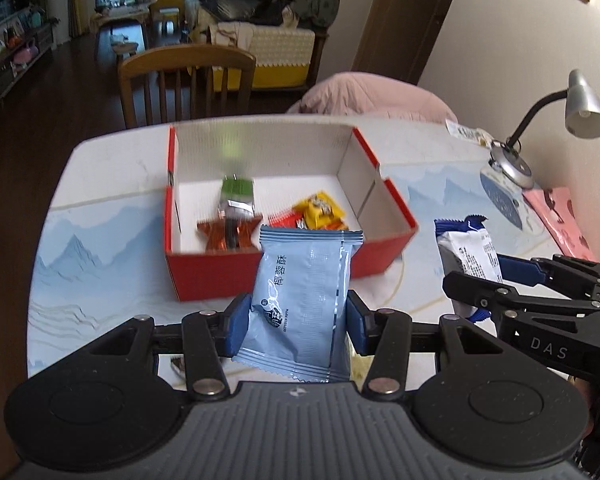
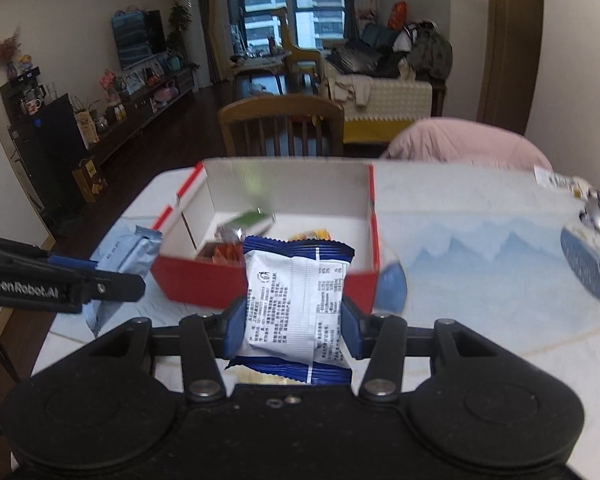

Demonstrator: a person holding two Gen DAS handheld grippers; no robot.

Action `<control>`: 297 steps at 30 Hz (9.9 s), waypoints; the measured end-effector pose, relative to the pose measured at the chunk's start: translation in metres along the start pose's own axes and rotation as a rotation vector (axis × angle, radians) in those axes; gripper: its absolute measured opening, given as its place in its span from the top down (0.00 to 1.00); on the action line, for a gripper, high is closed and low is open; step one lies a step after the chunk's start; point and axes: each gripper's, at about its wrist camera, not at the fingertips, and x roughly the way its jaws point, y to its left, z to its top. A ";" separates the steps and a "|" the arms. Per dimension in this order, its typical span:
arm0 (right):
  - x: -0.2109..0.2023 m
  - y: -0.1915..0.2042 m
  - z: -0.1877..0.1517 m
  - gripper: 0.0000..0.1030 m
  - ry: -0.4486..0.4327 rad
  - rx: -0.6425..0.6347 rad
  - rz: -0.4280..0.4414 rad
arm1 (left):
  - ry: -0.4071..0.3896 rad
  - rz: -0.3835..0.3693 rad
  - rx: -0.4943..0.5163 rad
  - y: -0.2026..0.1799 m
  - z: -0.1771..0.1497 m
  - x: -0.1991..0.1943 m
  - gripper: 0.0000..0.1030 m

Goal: Organize snacks
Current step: 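Carry both held packs over the red box with both tools, then open both tools to drop the packs into the box, then move both tools back toward the remaining snacks, then grasp the brown M&M's pack with the left tool while the right tool grasps the cream bag, then carry both held snacks over the red box with both tools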

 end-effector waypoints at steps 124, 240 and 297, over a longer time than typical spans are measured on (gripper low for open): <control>-0.003 0.004 0.009 0.00 -0.057 -0.047 0.158 | -0.121 0.025 0.023 0.023 -0.005 -0.017 0.21; 0.057 -0.013 -0.065 0.64 0.207 0.137 0.160 | 0.278 0.203 -0.181 0.089 -0.052 0.140 0.45; -0.011 0.030 0.004 0.64 -0.027 0.065 0.131 | -0.089 0.037 -0.049 0.038 0.006 -0.025 0.72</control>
